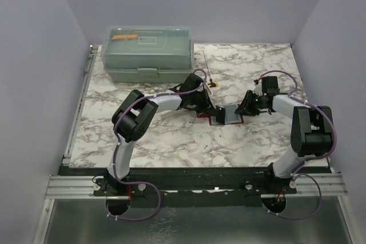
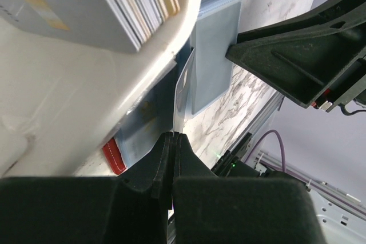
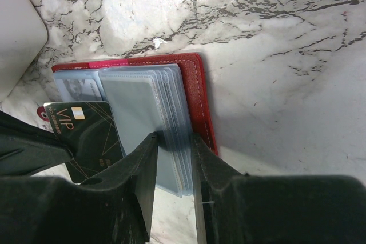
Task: Put the credit cards into the card holder
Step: Insert the credit card into the card holder.
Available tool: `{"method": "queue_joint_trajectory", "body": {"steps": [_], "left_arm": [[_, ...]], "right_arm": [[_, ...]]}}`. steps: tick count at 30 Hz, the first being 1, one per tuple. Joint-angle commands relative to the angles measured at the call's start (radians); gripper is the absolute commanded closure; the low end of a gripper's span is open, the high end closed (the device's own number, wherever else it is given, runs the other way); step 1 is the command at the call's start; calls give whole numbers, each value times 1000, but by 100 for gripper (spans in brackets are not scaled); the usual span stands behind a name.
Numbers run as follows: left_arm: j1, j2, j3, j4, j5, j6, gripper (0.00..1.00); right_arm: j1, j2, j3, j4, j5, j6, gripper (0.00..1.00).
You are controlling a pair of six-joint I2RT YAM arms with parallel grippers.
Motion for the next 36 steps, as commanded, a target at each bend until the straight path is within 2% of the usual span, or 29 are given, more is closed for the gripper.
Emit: {"method": "queue_joint_trajectory", "body": {"steps": [1,15,20,23,29,36], "left_arm": [[6,-8,-10,-17,17,-34,100],[11,52,17,45,106,-57,100],[17,65,43,25,87,-31,100],[20,63,57,-40,61,-2,100],[16,84,79,-31,54,13,100],[15,69,97,-53,-74,96,100]], "right_arm": [[2,38,-23,-8,1,-17,71],[3,53,-18,-9,-14,-22,71],[5,63,-18,-5,-30,-26,72],[5,63,-19,-7,-28,-25,74],[6,63,-17,-8,-34,-27,74],[6,67,-19,-6,-33,-30,74]]}}
